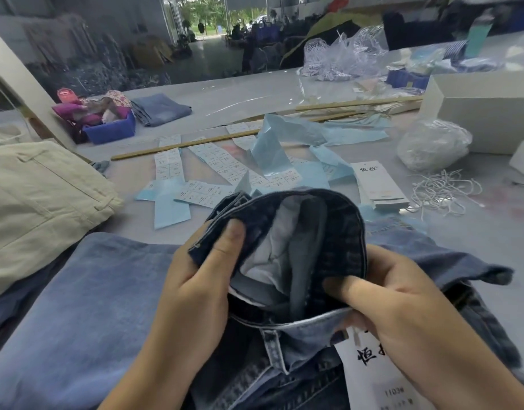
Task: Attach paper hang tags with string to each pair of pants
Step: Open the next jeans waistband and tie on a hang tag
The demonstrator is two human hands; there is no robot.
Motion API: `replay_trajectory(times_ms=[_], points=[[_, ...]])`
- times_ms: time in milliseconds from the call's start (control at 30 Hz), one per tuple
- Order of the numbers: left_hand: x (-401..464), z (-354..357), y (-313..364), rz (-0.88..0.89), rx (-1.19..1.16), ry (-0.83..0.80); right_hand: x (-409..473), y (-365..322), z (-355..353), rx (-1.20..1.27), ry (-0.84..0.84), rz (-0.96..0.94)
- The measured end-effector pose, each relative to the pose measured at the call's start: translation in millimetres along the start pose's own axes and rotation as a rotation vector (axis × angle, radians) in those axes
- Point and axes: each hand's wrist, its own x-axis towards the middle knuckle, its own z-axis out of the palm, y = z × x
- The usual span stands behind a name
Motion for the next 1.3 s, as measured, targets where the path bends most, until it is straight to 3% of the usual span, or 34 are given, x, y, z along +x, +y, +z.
replay_trajectory(times_ms=[100,200,267,367,433,533,600,700,800,867,967,1067,1200,1300], points=[[4,-5,-3,-0.164,-0.093,0.104,1,4,-5,0.213,-0.037,-0.022],[10,-8,1,-0.247,-0.179,0.121,5,8,-11,0.207,0.031,-0.039],[13,-8,5,-0.22,-0.17,0.002,5,6,-10,0.1,0.089,-0.044],[12,-12,6,-0.075,-0.162,-0.131,2,4,-11,-0.264,0.249,-0.055],[8,-13,8,0.099,-0.005,-0.094,-2,1,-11,-0.534,0.381,-0.105],[3,-15,7,0.194,0.487,0.114,-7,-6,-6,-0.79,0.468,-0.36],[4,-15,9,0.035,0.572,0.113,-11,-8,-1,-0.868,0.43,-0.478],[6,-14,9,-0.153,0.596,-0.118,-15,-11,9,-0.952,0.369,-0.517],[3,-9,11,-0.162,0.434,-0.348,-12,-11,16,-0.837,0.287,-0.396],[1,-8,13,-0.182,0.298,-0.393,-9,-8,15,-0.786,0.331,-0.416],[0,-13,15,-0.175,0.084,-0.252,-7,-7,10,-0.7,0.37,-0.44],[0,-12,16,-0.197,-0.08,-0.103,-15,-5,9,-0.654,0.231,-0.441],[9,-3,19,-0.3,-0.339,0.084,-25,9,23,-0.919,0.2,-0.515],[12,5,23,-0.333,-0.487,0.107,-21,25,34,-1.008,0.312,-0.694]])
